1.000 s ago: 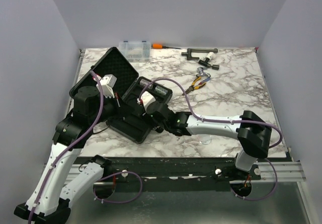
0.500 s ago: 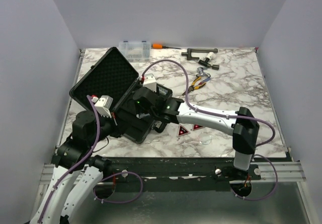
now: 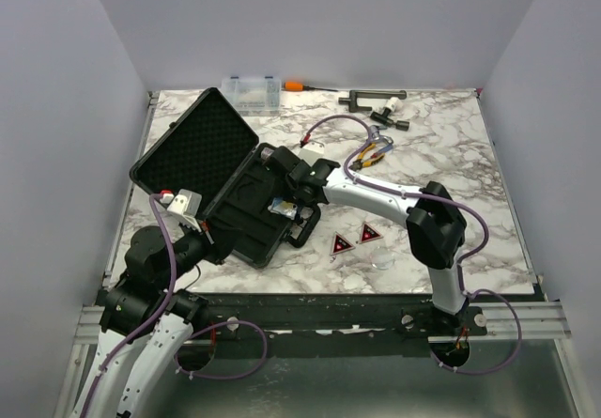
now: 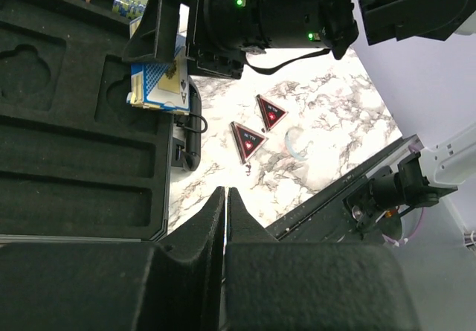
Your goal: Pack up texas hold em set
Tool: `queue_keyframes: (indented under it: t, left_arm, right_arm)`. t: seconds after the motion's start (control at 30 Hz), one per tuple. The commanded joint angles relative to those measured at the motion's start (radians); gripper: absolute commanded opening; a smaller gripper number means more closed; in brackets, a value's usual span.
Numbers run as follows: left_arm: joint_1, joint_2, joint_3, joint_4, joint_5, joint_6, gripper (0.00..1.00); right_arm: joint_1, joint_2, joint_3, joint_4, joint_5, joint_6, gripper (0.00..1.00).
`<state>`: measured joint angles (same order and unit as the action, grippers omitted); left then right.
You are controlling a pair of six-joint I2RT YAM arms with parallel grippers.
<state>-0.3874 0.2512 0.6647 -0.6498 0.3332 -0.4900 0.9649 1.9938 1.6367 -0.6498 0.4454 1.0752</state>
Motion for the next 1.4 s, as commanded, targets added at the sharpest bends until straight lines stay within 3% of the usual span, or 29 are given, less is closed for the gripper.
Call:
queue_keyframes:
  t: [0.0,0.47,0.9,1.37]
  left_arm:
    - [0.003,-0.008,-0.006,0.024,0.021,-0.004,0.00]
    - [0.004,-0.013,-0.008,0.027,0.021,-0.004,0.00]
    - [0.003,-0.027,-0.009,0.028,0.021,-0.004,0.00]
    - [0.003,-0.025,-0.010,0.027,0.021,-0.004,0.00]
  right_arm:
    - [0.003,0.033,0.038,-0.022,-0.048,0.111,0.00]
    - [-0.022,0.101,0.060,-0.051,-0.001,0.236,0.01]
    - [-0.035,0.150,0.135,-0.046,-0.050,0.266,0.01]
    - [-0.029,0.169,0.103,-0.104,-0.117,0.285,0.01]
